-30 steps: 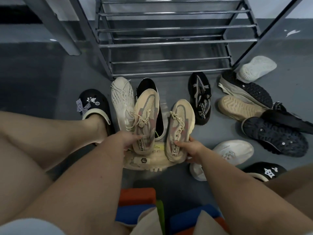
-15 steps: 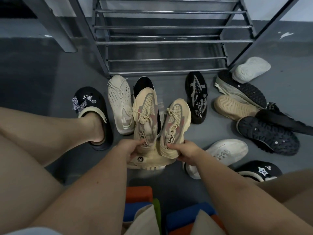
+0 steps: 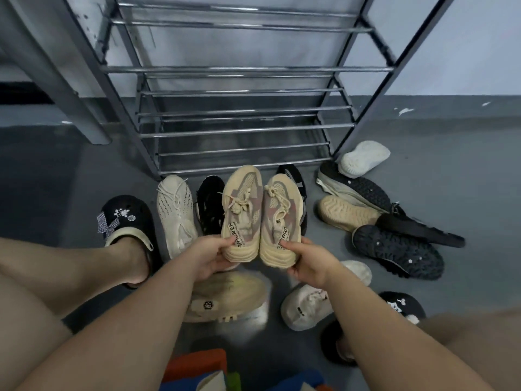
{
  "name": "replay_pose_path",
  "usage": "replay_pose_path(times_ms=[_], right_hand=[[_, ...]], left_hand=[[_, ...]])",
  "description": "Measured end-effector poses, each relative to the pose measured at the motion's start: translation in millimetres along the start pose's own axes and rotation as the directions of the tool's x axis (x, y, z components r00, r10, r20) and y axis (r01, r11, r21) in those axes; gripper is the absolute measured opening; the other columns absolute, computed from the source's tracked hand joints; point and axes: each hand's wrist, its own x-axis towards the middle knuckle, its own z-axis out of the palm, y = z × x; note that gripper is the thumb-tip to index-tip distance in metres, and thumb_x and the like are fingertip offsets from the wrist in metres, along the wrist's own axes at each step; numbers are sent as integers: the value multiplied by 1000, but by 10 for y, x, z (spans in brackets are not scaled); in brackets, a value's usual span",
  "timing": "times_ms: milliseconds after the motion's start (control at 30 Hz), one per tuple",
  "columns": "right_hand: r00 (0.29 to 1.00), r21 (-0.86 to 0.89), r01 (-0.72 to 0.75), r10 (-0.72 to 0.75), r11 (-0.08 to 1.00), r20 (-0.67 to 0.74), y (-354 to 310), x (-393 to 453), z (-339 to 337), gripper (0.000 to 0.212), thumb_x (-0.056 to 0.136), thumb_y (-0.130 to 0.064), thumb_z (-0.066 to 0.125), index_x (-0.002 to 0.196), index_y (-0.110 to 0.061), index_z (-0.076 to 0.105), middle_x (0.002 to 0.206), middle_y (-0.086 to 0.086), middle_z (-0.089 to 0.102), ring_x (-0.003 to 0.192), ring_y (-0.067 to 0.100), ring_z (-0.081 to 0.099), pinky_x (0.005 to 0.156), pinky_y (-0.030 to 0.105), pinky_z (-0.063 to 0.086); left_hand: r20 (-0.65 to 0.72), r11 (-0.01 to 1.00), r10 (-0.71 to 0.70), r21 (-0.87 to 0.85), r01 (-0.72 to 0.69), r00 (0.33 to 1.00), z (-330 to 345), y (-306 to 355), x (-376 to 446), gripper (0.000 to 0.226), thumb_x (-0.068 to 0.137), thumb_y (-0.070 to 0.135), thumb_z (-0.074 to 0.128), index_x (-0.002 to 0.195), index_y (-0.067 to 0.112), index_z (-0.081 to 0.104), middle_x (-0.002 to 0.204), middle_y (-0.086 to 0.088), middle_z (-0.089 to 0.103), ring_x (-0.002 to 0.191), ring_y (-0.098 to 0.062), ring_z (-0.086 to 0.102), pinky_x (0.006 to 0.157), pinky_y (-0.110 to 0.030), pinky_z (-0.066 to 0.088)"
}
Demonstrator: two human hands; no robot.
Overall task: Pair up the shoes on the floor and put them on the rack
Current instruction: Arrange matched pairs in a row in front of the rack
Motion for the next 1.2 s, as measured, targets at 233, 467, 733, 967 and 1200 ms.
replay_pose_path(times_ms=[233, 467, 733, 967, 1200], right_hand=[[979, 120, 200, -204, 972, 21, -370, -438, -169, 11, 92, -12, 58, 97, -22, 57, 83, -3, 66, 67, 9, 61, 47, 19, 47], [903, 302, 405, -429, 863, 15, -686, -818, -251, 21, 91, -10, 51, 109, -17, 60, 83, -1, 75, 68, 11, 71, 55, 22, 54], [822, 366, 520, -569, 772, 33, -1147, -1169, -127, 35, 89, -11, 50, 124, -13, 53, 85, 3, 73, 67, 14, 71, 53, 25, 55], [812, 229, 549, -578, 804, 84, -1717, -1509, 21, 28, 90, -16, 52, 118, -15, 53, 81, 2, 70, 62, 12, 68, 50, 23, 52], [856, 84, 494, -501, 865, 129, -1970, -1457, 497, 18, 88, -17, 58, 106, -13, 58, 76, 1, 67, 63, 13, 62, 47, 22, 48]], left_hand=[[91, 979, 202, -4, -203, 975, 457, 360, -177, 12, 90, 9, 58, 101, 7, 62, 81, -5, 73, 82, -21, 67, 72, -33, 55], [177, 954, 300, -49, -296, 937, 913, 592, -472, 9, 91, 10, 56, 91, 7, 64, 73, -3, 75, 70, -16, 70, 59, -26, 59], [208, 884, 464, -54, -464, 861, 1209, 1117, -939, 8, 89, 8, 58, 89, 5, 65, 69, -4, 74, 61, -14, 71, 55, -25, 58], [219, 871, 491, -129, -474, 843, 1336, 1567, -1232, 10, 90, 10, 56, 92, 4, 64, 74, -6, 74, 65, -15, 71, 55, -26, 59], [181, 905, 421, -154, -397, 889, 945, 1864, -1403, 13, 92, 13, 53, 98, 5, 61, 90, -11, 70, 76, -20, 69, 61, -30, 60]])
